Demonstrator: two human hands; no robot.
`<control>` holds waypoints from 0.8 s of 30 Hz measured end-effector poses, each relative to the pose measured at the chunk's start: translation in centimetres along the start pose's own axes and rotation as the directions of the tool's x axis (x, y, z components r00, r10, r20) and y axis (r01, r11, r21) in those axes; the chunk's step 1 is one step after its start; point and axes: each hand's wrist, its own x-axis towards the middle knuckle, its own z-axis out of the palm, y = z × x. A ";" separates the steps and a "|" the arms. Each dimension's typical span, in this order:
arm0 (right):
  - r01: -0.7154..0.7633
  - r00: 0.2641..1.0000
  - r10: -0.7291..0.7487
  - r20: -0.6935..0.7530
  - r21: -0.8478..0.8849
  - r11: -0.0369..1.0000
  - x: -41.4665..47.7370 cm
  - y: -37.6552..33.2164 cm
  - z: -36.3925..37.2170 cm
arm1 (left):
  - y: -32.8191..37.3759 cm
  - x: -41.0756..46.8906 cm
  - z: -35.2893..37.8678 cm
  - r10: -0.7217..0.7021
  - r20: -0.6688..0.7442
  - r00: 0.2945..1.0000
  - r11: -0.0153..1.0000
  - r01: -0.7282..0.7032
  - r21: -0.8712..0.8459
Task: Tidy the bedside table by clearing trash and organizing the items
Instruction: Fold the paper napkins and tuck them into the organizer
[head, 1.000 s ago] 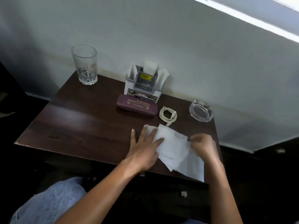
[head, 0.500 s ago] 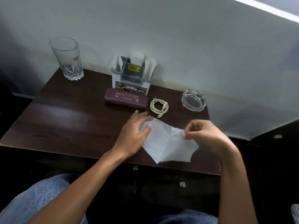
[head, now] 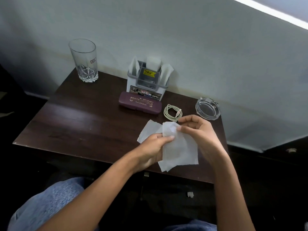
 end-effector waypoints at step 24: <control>-0.068 0.988 0.036 -0.150 -0.219 0.973 1.7 1.5 -0.5 | 5.2 -0.7 -5.4 0.024 -0.703 0.710 0.932 -0.270 -0.240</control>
